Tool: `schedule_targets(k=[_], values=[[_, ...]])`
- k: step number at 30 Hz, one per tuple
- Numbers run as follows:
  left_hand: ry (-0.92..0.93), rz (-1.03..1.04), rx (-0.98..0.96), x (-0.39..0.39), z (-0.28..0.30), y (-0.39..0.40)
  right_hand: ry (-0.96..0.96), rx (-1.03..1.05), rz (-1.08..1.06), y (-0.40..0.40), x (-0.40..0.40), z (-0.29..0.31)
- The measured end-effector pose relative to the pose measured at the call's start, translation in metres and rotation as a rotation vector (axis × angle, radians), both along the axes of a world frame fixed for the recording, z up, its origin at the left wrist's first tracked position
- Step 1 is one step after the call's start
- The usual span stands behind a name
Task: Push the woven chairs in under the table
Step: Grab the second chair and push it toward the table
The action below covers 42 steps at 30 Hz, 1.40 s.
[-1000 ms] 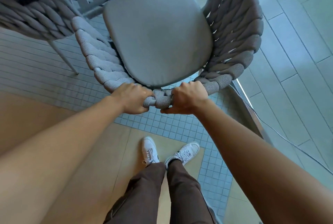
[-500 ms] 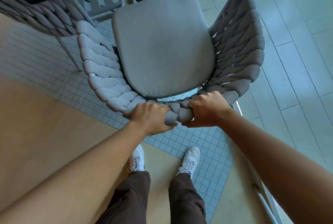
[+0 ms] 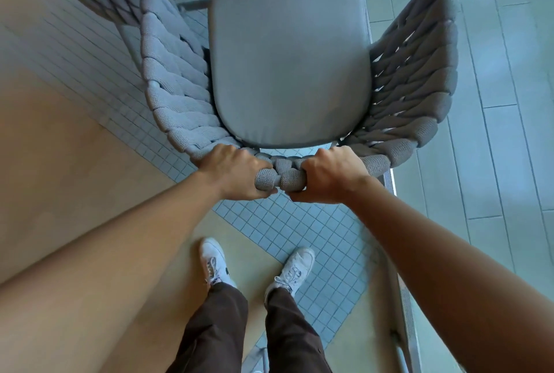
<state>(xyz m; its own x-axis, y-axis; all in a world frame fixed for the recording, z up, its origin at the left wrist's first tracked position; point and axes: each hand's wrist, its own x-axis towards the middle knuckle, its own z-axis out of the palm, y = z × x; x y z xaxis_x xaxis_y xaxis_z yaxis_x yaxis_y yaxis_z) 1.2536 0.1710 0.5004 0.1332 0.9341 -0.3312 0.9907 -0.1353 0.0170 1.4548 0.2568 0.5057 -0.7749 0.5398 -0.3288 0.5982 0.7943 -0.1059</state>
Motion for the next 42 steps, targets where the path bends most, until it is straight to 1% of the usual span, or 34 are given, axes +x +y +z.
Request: schedule_targets(k=[9, 15, 23, 29, 33, 35, 38, 42], values=[[0.002, 0.01, -0.041, -0.003, -0.001, 0.02, 0.014, 0.033, 0.004, 0.022, -0.004, -0.002], [0.001, 0.03, -0.06, -0.002, 0.004, 0.018, -0.036, 0.031, -0.023, 0.019, -0.004, 0.0], [0.01, 0.032, -0.087, 0.004, 0.002, 0.007, -0.047, -0.007, -0.06, 0.007, 0.004, -0.002], [-0.028, 0.065, -0.172, 0.006, 0.013, 0.005, -0.09, -0.08, -0.096, 0.004, 0.006, 0.001], [-0.082, 0.102, -0.23, 0.007, 0.034, -0.008, -0.311, -0.328, -0.102, 0.008, 0.0, 0.024], [-0.115, 0.107, -0.209, 0.004, 0.049, -0.019, -0.359, -0.381, -0.109, 0.008, -0.007, 0.041], [-0.164, 0.106, -0.175, -0.005, 0.072, -0.037, -0.368, -0.327, -0.053, 0.0, -0.017, 0.068], [-0.184, 0.188, -0.099, -0.028, 0.101, -0.065, -0.271, -0.248, -0.024, -0.019, -0.039, 0.103]])
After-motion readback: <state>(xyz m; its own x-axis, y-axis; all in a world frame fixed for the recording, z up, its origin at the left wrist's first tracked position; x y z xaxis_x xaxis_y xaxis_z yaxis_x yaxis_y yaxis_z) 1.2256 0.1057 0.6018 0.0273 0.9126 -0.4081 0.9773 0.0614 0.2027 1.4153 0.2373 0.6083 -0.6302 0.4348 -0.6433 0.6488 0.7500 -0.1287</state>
